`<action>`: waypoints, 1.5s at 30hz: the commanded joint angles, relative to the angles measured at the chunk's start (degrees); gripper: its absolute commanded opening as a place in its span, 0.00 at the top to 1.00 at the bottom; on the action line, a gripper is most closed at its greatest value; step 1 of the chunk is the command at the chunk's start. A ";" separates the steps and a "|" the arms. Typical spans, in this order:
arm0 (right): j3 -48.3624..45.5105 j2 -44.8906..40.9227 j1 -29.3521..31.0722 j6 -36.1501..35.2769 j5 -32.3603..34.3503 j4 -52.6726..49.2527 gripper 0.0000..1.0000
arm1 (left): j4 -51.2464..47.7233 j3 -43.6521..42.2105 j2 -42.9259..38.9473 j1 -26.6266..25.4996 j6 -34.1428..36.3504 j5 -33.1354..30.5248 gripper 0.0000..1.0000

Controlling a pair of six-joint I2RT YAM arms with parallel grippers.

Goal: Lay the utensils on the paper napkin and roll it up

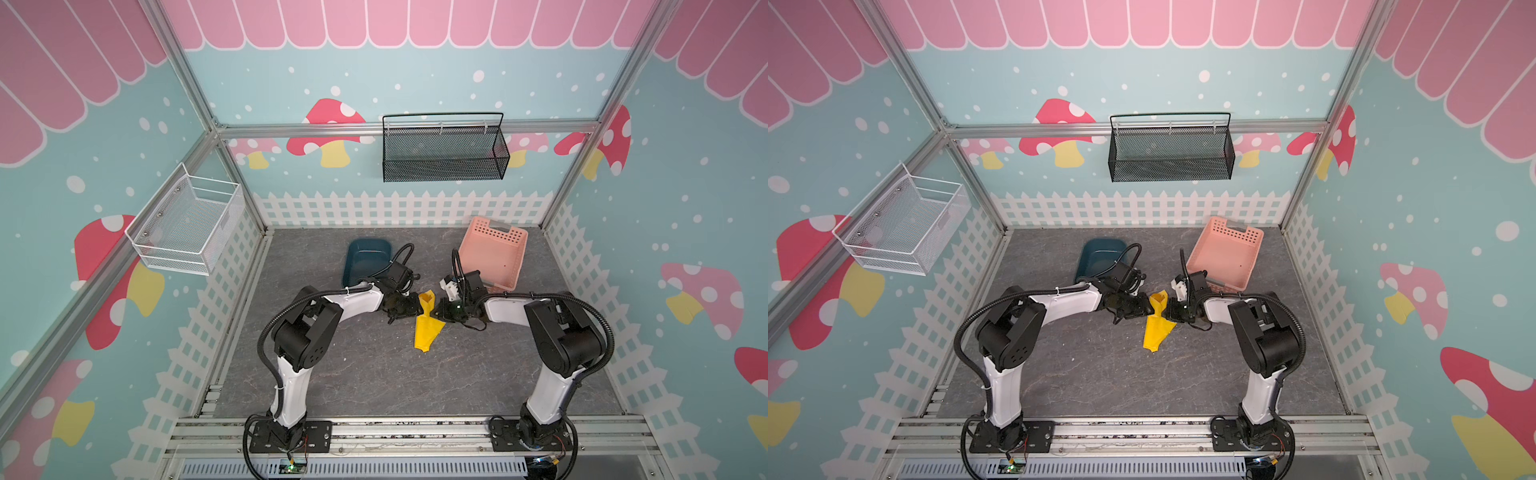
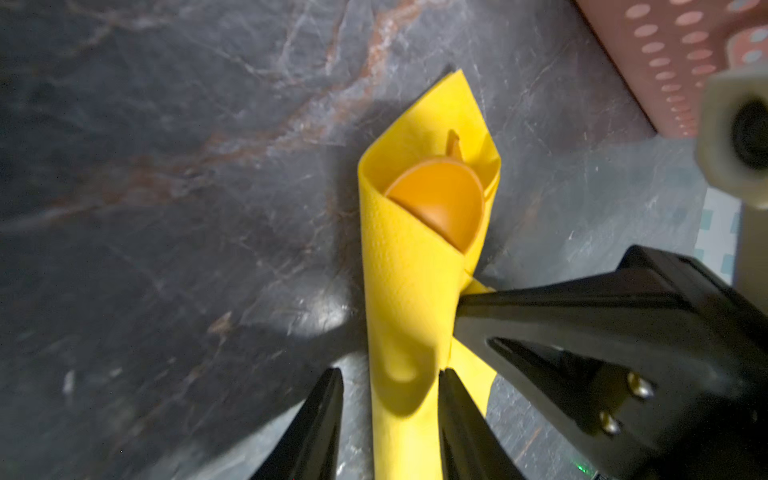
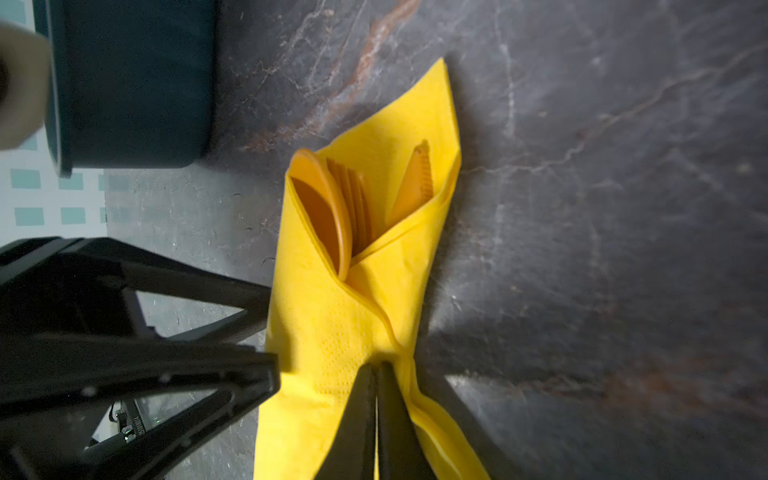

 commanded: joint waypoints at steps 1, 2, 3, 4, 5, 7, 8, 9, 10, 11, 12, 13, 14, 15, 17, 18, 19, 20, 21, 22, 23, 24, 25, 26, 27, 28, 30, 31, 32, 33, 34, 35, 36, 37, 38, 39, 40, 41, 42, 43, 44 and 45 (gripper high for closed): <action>-3.38 2.72 0.78 -0.10 3.55 -6.37 0.92 | 2.69 1.77 2.41 0.61 -1.45 0.37 0.59; -3.67 2.74 0.82 0.11 3.44 -6.18 0.92 | 2.68 1.95 2.93 0.57 -1.49 -0.05 0.59; -3.79 2.82 0.82 0.13 3.39 -6.05 0.91 | 2.68 1.98 3.39 0.66 -1.67 -0.37 0.59; -3.92 2.91 0.82 0.18 3.23 -5.81 0.92 | 2.76 2.23 3.92 0.84 -1.81 -0.44 0.58; -4.14 2.92 0.82 0.30 3.13 -5.49 0.92 | 3.07 2.49 4.58 0.96 -1.81 -0.03 0.58; -4.58 3.16 0.87 0.53 2.75 -4.78 0.92 | 3.63 2.76 5.47 1.24 -2.17 1.04 0.58; -4.64 3.33 0.82 0.57 2.71 -4.54 0.92 | 4.01 2.90 5.71 1.25 -2.23 1.74 0.57; -4.81 3.46 0.82 0.65 2.56 -4.16 0.92 | 4.15 2.98 5.92 1.27 -2.38 2.32 0.57; -4.95 3.68 0.82 0.71 2.49 -3.85 0.92 | 4.23 3.02 5.99 1.25 -2.60 3.12 0.57; -5.01 3.79 0.82 0.69 2.34 -3.59 0.92 | 4.30 2.95 6.10 1.21 -2.81 3.89 0.57; -5.10 3.79 0.82 0.77 2.21 -3.24 0.92 | 4.42 2.81 6.09 1.17 -3.17 4.69 0.57; -5.27 3.79 0.82 0.90 2.03 -2.97 0.92 | 4.52 2.47 5.95 1.20 -3.58 5.14 0.57; -5.37 3.79 0.82 1.00 2.15 -2.71 0.92 | 4.84 1.98 5.67 1.17 -3.99 5.59 0.57; -5.59 3.74 0.82 1.16 2.35 -2.60 0.92 | 5.26 1.31 5.27 1.20 -4.35 6.02 0.57; -6.02 3.79 0.83 1.47 2.62 -2.31 0.93 | 6.13 -0.11 4.22 1.23 -5.18 6.87 0.57; -6.27 3.79 0.82 1.74 2.62 -1.99 0.93 | 7.07 -0.94 3.65 1.24 -5.70 7.48 0.57; -6.55 5.09 0.83 1.95 2.73 -1.66 0.93 | 7.98 -1.75 3.13 1.19 -6.39 8.18 0.57; -6.66 5.68 0.83 2.04 2.65 -1.46 0.93 | 8.87 -2.48 2.68 1.20 -6.99 8.92 0.57; -6.78 5.86 0.85 2.23 2.65 -1.28 0.93 | 9.63 -3.09 2.20 1.25 -7.65 9.71 0.57; -6.92 5.98 0.82 2.28 2.56 -1.11 0.93 | 10.09 -3.74 1.75 1.23 -8.12 10.35 0.57; -7.00 6.01 0.82 2.48 2.57 -0.91 0.94 | 10.20 -4.11 1.32 1.11 -8.34 10.55 0.57; -7.19 5.93 0.82 2.57 2.56 -0.71 0.94 | 10.24 -4.66 0.83 1.04 -8.62 10.77 0.57; -7.36 5.88 0.82 2.68 2.56 -0.53 0.93 | 10.33 -5.17 0.39 1.03 -8.96 11.05 0.57; -7.56 5.84 0.82 2.77 2.56 -0.40 0.94 | 10.33 -5.63 -0.01 1.02 -9.18 11.23 0.57; -7.65 5.83 0.82 2.86 2.67 -0.28 0.94 | 10.30 -6.16 -0.39 1.00 -9.62 11.54 0.57; -7.79 5.84 0.85 2.90 2.69 -0.16 0.94 | 10.43 -6.71 -0.80 0.96 -10.04 11.85 0.57; -8.08 5.95 0.87 2.98 2.57 0.12 0.94 | 10.49 -7.77 -1.45 0.78 -10.69 12.01 0.57; -8.20 6.06 0.82 3.12 2.48 0.34 0.94 | 10.50 -8.27 -1.80 0.70 -10.95 12.05 0.57; -8.26 6.02 0.82 3.21 2.43 0.48 0.94 | 10.59 -8.76 -2.01 0.51 -11.13 11.97 0.57; -8.31 6.13 0.87 3.30 2.40 0.62 0.94 | 10.68 -9.32 -2.22 0.46 -11.32 11.88 0.57; -8.46 6.16 0.83 3.37 2.37 0.80 0.94 | 11.05 -9.85 -2.42 0.23 -11.64 11.70 0.57; -8.50 6.23 0.82 3.38 2.30 0.92 0.94 | 11.64 -10.41 -2.53 0.19 -12.01 11.70 0.57; -8.62 6.25 0.82 3.47 2.22 1.09 0.94 | 12.37 -11.03 -2.63 0.04 -12.58 11.70 0.57; -8.64 6.37 0.82 3.55 2.06 1.16 0.94 | 13.31 -11.37 -2.64 -0.10 -13.12 11.85 0.57; -8.73 6.37 0.82 3.51 2.12 1.26 0.94 | 14.01 -11.84 -2.64 -0.20 -13.64 12.09 0.57; -8.71 6.39 0.82 3.56 2.03 1.25 0.94 | 14.73 -12.06 -2.47 -0.33 -14.25 12.39 0.57; -8.66 6.40 0.82 3.65 2.03 1.36 0.94 | 15.45 -12.22 -2.45 -0.51 -14.75 12.55 0.57; -8.65 6.36 0.82 3.64 2.04 1.36 0.94 | 16.25 -12.56 -2.51 -0.74 -15.25 12.62 0.57; -8.79 6.30 0.83 3.63 2.03 1.36 0.94 | 17.40 -13.14 -2.62 -0.82 -16.09 12.58 0.57; -8.81 6.26 0.82 3.65 2.09 1.43 0.94 | 18.78 -13.83 -2.79 -0.88 -17.08 12.45 0.58; -8.87 6.26 0.78 3.74 2.03 1.45 0.94 | 20.01 -14.50 -3.04 -0.91 -17.88 12.05 0.57; -8.95 6.26 0.82 3.73 1.94 1.48 0.94 | 21.34 -15.24 -3.23 -0.91 -18.57 11.40 0.57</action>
